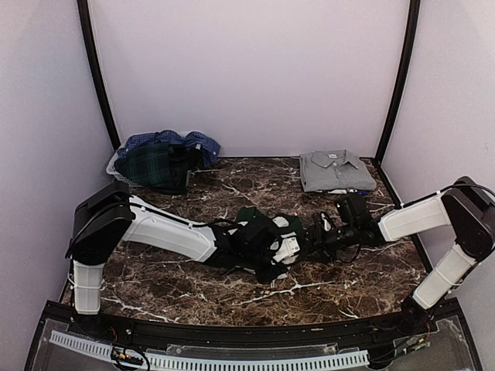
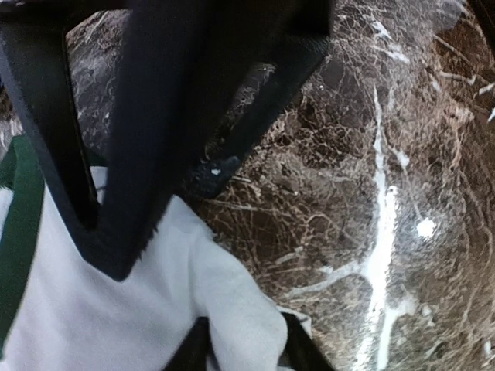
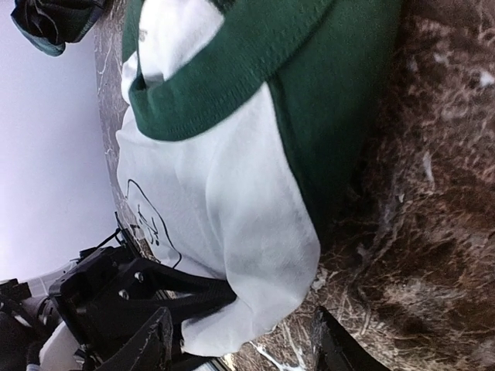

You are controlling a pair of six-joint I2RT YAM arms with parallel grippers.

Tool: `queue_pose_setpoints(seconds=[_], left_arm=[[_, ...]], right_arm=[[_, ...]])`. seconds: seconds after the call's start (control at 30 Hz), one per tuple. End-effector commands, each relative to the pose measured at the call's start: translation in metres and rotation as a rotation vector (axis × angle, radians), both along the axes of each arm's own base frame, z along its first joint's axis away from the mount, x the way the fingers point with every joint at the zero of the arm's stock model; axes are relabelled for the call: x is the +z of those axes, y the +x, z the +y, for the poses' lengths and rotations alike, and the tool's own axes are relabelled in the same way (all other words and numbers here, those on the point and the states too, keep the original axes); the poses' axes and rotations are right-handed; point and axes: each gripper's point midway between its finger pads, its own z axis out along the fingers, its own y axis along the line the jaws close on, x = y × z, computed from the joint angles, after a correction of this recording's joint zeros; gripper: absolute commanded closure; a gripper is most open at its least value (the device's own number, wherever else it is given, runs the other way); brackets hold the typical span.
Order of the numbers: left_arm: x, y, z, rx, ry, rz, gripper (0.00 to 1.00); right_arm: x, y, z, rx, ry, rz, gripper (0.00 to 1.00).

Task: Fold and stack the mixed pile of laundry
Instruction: Pick up the square-folded T-shirt from the center of the board.

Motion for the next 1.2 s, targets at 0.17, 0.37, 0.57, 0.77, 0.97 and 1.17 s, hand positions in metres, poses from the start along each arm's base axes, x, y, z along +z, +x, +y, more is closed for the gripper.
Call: queue_pose_setpoints(seconds=[0.17, 0.37, 0.57, 0.77, 0.97, 1.17], left_arm=[[-0.013, -0.025, 0.02, -0.04, 0.089, -0.008, 0.3], [0.04, -0.03, 0.018, -0.078, -0.01, -0.154, 0.27], [0.064, -0.038, 0.016, -0.147, -0.081, -0.228, 0.26], [0.043, -0.051, 0.023, -0.238, -0.038, -0.222, 0.39], [0.008, -0.051, 0.024, -0.232, 0.016, -0.182, 0.46], [-0.025, -0.061, 0.026, -0.287, 0.067, -0.129, 0.56]], right_arm=[[0.0, 0.003, 0.007, -0.079, 0.04, 0.017, 0.42], [0.0, 0.003, 0.005, -0.078, 0.026, 0.007, 0.42], [0.0, -0.001, 0.002, -0.078, 0.027, 0.011, 0.43], [0.0, -0.006, 0.0, -0.081, 0.032, 0.018, 0.43], [0.001, -0.009, 0.0, -0.087, 0.052, 0.027, 0.43], [-0.004, -0.013, 0.0, -0.095, 0.068, 0.053, 0.44]])
